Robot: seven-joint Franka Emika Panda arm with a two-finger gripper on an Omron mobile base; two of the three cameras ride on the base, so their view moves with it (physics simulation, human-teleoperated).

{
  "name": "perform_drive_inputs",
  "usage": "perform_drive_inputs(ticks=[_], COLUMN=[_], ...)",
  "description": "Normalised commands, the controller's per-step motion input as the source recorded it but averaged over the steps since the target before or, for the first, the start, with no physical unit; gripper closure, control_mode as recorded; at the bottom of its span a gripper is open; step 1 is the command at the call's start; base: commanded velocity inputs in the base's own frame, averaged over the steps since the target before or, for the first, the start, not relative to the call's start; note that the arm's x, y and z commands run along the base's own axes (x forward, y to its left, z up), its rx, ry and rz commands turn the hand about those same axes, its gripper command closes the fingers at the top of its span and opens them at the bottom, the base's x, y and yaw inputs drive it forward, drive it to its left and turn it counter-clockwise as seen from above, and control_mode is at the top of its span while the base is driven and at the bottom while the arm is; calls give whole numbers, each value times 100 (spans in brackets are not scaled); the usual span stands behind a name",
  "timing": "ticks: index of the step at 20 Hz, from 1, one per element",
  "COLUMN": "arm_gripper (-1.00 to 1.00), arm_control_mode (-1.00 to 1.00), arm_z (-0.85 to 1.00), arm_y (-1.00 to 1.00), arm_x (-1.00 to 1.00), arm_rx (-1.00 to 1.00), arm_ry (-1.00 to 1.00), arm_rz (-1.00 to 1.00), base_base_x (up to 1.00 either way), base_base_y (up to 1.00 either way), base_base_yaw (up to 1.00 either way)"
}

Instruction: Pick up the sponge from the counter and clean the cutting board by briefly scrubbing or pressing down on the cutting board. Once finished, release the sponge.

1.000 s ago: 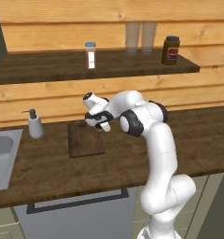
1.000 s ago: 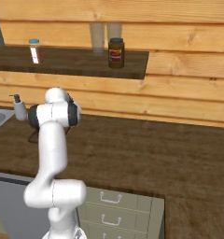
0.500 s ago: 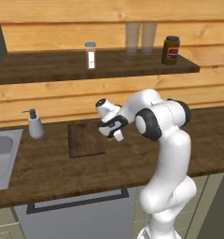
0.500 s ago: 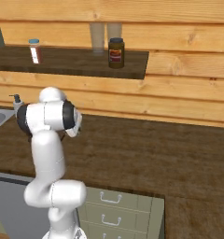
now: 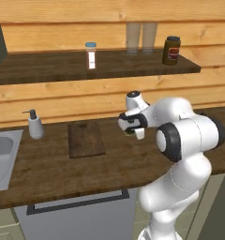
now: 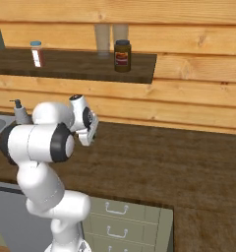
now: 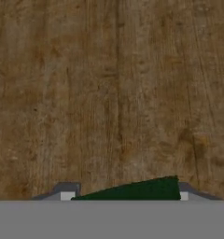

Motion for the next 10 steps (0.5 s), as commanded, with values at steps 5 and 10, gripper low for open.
perform_drive_inputs(ticks=[5, 10], arm_gripper=[100, 100], arm_control_mode=[-100, -100], arm_z=[-11, -52], arm_y=[-24, -4], arm_x=[-52, -29], arm_rx=[0, -3], arm_ry=[-1, -3], arm_rz=[-1, -4], base_base_x=[0, 0], base_base_y=[0, 0], base_base_yaw=[0, 0])
